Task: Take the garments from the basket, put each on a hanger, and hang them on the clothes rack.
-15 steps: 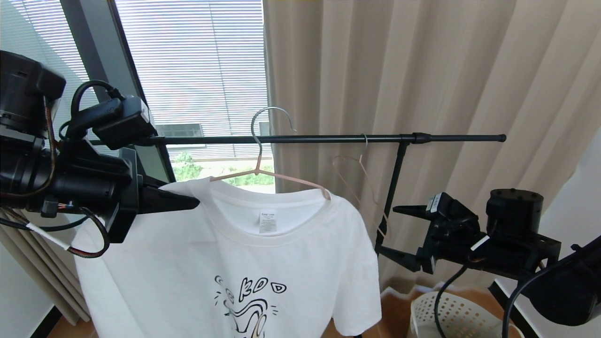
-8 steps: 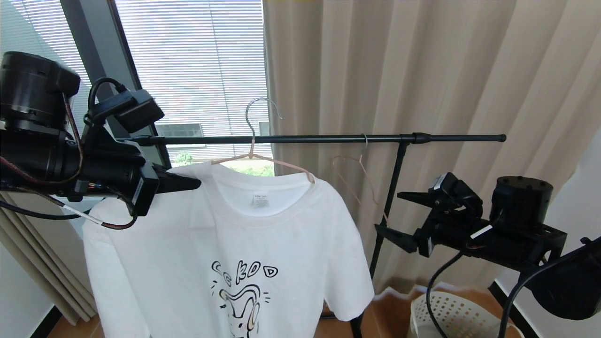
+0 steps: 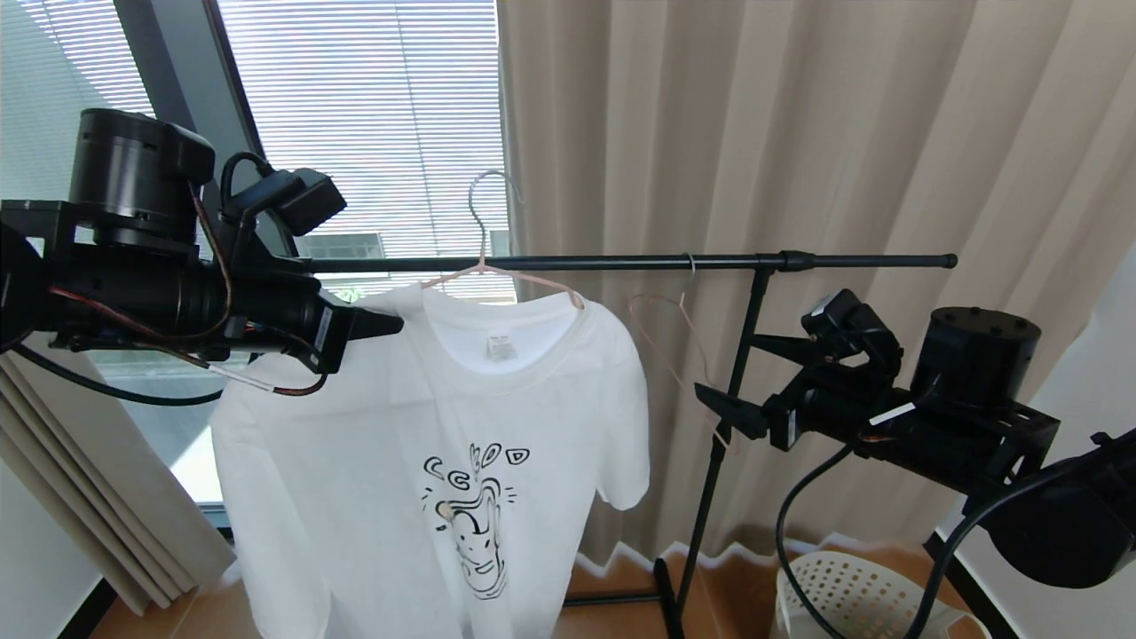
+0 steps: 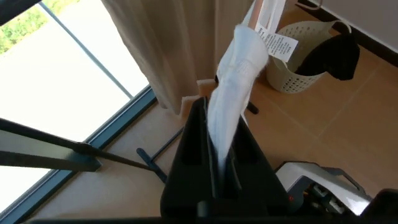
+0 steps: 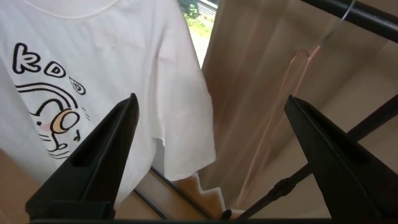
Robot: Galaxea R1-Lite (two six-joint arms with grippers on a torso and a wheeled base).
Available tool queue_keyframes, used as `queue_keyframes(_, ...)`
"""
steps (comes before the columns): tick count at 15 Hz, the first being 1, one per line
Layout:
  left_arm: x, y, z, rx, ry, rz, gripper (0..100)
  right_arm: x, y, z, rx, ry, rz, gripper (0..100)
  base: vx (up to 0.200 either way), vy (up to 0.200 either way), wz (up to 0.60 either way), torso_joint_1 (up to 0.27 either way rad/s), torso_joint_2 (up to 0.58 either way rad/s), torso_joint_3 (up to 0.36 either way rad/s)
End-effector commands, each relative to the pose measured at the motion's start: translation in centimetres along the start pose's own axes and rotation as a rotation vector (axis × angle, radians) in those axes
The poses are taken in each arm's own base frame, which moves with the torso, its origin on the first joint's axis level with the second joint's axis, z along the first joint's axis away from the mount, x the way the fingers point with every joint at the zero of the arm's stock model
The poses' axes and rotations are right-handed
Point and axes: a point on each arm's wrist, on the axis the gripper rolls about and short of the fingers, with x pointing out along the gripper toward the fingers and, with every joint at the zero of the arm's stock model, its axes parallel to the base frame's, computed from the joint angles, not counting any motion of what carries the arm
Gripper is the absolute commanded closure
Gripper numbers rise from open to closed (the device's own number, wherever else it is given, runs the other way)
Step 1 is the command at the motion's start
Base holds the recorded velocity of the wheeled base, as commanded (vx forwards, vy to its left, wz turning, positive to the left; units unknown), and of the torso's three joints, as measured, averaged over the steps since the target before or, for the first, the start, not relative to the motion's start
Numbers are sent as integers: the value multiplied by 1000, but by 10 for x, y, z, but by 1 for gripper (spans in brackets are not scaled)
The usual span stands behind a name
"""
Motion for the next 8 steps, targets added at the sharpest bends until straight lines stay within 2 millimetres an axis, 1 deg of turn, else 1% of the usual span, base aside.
queue_keyframes(1,13,1,-3,-15,18,-3,100,1,0,2,-3,-7,-1,0,0,0,0,0,0,0)
queue_keyframes(4,26,4,-2,-58,30,33,100,4,1,6,-9,-16,-36,0,0,0,0,0,0,0)
queue_keyframes(7,37,6,1,-112,40,61,100,4,2,7,-10,-17,-36,0,0,0,0,0,0,0)
queue_keyframes(8,43,6,2,-135,32,78,100,4,2,7,-10,-15,-39,0,0,0,0,0,0,0)
